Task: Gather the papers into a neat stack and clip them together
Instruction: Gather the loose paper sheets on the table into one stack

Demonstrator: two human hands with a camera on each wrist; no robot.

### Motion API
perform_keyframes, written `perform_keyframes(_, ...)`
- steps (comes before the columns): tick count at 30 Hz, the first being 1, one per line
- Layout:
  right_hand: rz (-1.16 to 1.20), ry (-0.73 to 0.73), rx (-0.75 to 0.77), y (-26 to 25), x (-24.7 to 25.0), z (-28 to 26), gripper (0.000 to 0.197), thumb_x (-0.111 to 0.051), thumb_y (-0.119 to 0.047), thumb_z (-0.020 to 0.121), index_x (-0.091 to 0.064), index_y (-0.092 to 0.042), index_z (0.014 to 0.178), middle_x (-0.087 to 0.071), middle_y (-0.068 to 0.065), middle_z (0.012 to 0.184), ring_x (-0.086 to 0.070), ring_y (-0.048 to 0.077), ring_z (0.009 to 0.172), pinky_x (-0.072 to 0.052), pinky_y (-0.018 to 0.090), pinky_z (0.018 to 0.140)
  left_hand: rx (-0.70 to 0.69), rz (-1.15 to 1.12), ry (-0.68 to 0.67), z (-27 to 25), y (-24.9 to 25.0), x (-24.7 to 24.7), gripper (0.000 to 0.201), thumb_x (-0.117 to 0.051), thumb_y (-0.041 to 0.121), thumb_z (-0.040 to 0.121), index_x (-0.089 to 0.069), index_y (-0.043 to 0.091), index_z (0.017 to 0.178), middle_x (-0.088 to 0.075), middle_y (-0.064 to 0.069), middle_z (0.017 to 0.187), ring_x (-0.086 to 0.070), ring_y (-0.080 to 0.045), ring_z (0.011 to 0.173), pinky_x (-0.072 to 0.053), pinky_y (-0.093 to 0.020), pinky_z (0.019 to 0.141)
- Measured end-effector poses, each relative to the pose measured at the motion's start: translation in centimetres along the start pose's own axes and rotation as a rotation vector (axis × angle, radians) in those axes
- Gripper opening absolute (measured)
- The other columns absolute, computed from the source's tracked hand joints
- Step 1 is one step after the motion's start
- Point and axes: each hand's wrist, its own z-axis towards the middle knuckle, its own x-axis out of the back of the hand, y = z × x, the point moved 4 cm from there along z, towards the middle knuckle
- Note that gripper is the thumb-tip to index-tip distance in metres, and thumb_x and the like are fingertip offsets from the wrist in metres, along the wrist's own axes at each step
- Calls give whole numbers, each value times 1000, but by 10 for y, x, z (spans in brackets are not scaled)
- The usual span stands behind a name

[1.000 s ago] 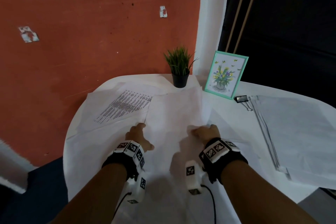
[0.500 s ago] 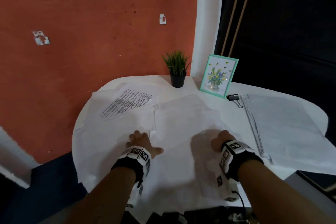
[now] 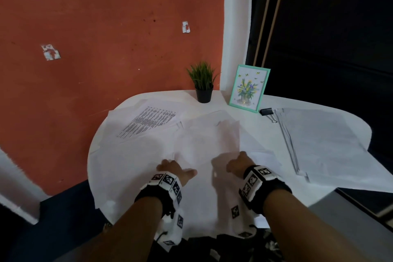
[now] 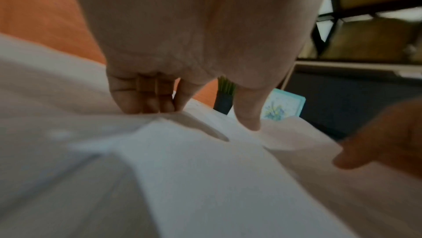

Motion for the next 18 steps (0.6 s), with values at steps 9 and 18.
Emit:
perform_keyframes(9, 74, -14, 50, 11, -3, -2, 47, -56, -11, 88, -46, 3, 132, -51, 19, 135, -50, 32, 124, -43, 32, 98, -42, -190, 3, -2, -3, -4, 84, -67, 51, 75, -36, 11, 141, -44, -12, 144, -46, -29, 129, -40, -34, 106)
perform_keyframes(18, 725, -137, 327, 14, 31, -18, 46, -56, 14, 76, -59, -13, 112, -71, 11, 87, -65, 28, 76, -52, 31, 70, -124, -926, 86, 6, -1, 9, 42, -74, 22, 79, -57, -1, 110, -66, -14, 111, -63, -25, 97, -47, -30, 85)
